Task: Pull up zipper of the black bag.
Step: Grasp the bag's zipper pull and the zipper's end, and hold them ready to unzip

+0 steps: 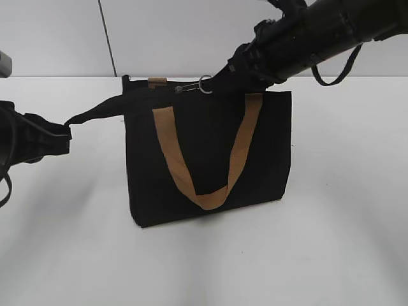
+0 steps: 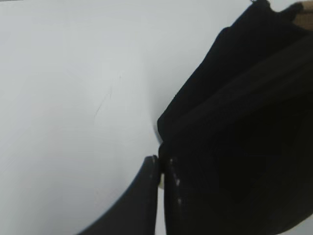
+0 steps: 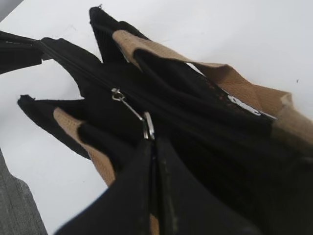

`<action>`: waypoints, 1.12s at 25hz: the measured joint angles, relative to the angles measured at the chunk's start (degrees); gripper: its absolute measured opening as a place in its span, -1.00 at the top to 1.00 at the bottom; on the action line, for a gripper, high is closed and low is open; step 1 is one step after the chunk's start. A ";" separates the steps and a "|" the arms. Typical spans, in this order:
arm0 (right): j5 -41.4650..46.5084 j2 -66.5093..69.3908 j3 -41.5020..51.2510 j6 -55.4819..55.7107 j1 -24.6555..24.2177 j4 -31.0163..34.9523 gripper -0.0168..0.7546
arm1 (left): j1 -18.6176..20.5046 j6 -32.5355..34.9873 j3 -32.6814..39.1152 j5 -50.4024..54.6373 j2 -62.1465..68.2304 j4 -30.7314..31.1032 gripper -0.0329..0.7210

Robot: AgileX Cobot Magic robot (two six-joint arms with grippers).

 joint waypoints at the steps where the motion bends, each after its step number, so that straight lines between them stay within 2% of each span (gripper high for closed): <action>1: 0.55 0.00 0.00 0.00 -0.69 0.00 0.96 | 0.00 0.00 0.00 0.13 0.00 0.00 0.92; 19: 7.10 0.00 0.00 0.13 -12.12 -0.99 0.96 | 0.00 0.00 0.00 1.42 0.00 1.29 0.93; 28: 7.54 0.00 0.00 0.15 -12.79 -2.36 0.96 | 0.00 0.00 0.00 1.52 0.00 1.55 0.93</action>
